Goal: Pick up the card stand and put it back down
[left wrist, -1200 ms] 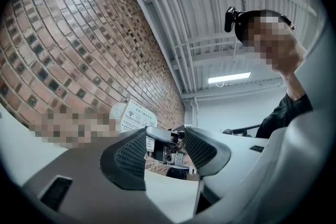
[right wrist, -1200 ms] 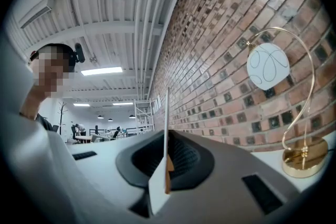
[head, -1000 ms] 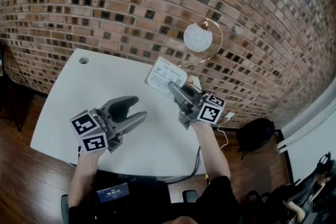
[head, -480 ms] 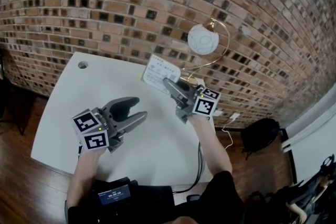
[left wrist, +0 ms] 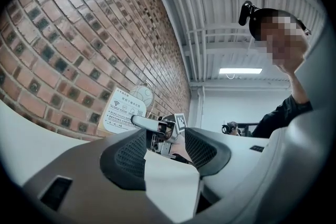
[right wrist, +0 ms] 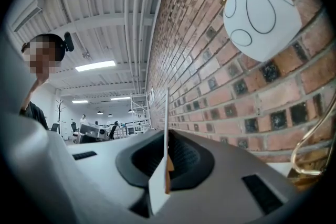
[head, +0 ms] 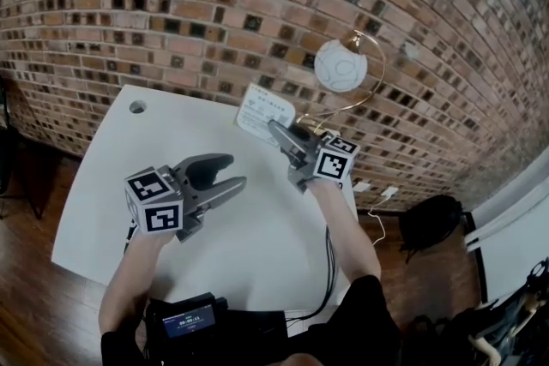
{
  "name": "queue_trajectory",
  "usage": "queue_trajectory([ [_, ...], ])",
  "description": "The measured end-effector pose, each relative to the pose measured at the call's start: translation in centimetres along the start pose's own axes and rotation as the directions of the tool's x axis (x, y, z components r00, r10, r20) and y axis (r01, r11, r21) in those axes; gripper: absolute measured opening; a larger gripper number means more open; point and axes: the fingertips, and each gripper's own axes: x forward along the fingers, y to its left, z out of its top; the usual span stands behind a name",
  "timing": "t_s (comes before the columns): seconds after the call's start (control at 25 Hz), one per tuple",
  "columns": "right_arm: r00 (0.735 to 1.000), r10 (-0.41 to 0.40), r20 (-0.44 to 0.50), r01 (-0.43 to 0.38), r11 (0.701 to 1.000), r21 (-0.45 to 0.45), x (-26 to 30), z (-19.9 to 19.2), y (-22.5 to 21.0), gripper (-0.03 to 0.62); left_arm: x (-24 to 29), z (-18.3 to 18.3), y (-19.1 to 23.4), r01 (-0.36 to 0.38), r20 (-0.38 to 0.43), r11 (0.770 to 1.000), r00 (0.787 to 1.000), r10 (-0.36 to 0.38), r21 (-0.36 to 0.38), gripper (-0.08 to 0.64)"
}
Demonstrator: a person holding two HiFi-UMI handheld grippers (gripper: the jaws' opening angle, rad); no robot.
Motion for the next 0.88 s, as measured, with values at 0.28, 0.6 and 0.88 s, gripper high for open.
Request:
queue_trajectory([
  [0.28, 1.000, 0.010, -0.025, -0.012, 0.998, -0.056, 2.1, 0.2, -1.3, 0.029, 0.6, -0.8, 2.5, -0.020, -0.052, 1.000, 0.998, 0.020, -0.009, 0.224],
  [0.6, 0.998, 0.028, -0.054, -0.032, 0.997, -0.071, 4.4, -1.3, -4.4, 0.029, 0.8, -1.6, 4.2, -0.033, -0.036, 0.998, 0.999, 0.032, -0.044, 0.224],
  [0.88, 0.995, 0.019, -0.098, -0.029, 0.995, -0.095, 6.3, -3.1, -7.4, 0.029, 0.8, -1.2, 4.5, -0.004, 0.035, 0.995, 0.999, 0.008, -0.100, 0.224],
])
